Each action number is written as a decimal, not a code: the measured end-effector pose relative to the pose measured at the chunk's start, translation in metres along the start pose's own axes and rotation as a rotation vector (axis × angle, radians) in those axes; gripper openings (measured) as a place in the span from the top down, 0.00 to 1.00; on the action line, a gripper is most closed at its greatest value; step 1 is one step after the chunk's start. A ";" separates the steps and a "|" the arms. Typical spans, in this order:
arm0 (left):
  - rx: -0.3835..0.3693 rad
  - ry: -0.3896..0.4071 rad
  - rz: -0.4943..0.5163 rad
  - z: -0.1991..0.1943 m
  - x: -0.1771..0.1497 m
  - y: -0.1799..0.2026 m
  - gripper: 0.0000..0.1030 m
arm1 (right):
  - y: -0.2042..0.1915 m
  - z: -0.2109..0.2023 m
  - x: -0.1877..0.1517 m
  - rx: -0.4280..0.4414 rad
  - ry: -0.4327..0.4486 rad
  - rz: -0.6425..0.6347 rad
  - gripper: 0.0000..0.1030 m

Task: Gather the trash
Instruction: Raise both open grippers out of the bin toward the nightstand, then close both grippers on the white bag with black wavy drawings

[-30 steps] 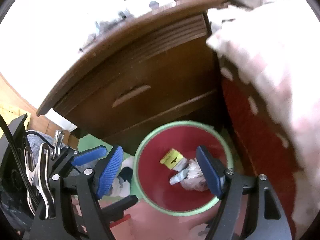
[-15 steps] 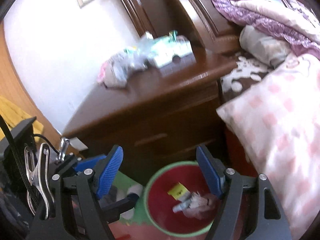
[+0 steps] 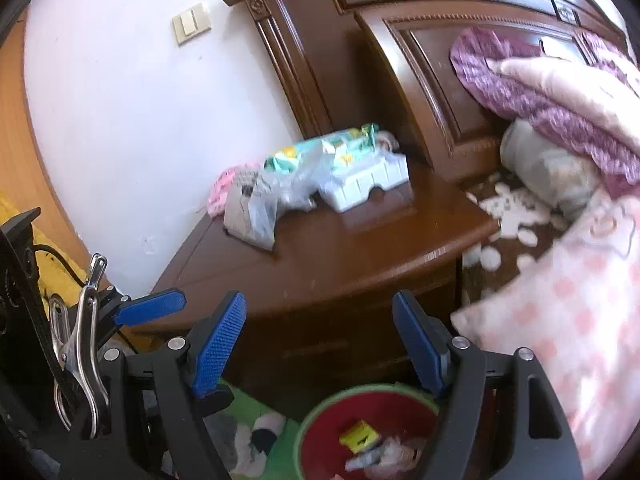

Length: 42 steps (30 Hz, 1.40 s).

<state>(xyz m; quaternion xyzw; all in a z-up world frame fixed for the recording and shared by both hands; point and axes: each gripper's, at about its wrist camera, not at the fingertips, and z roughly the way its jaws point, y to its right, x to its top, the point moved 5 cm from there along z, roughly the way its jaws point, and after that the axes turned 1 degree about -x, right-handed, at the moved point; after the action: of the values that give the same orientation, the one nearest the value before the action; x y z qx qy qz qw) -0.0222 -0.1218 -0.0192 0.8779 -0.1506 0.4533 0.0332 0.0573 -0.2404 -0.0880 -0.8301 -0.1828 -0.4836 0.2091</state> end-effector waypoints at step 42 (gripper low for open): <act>0.183 -0.026 -0.231 0.071 0.040 -0.173 0.15 | 0.018 0.101 0.057 0.003 -0.060 0.199 0.25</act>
<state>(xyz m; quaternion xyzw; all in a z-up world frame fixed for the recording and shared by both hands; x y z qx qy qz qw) 0.1062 0.0201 -0.0147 0.8945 -0.0069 0.4469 0.0031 0.1660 -0.1968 -0.0857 -0.8580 -0.1064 -0.4349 0.2518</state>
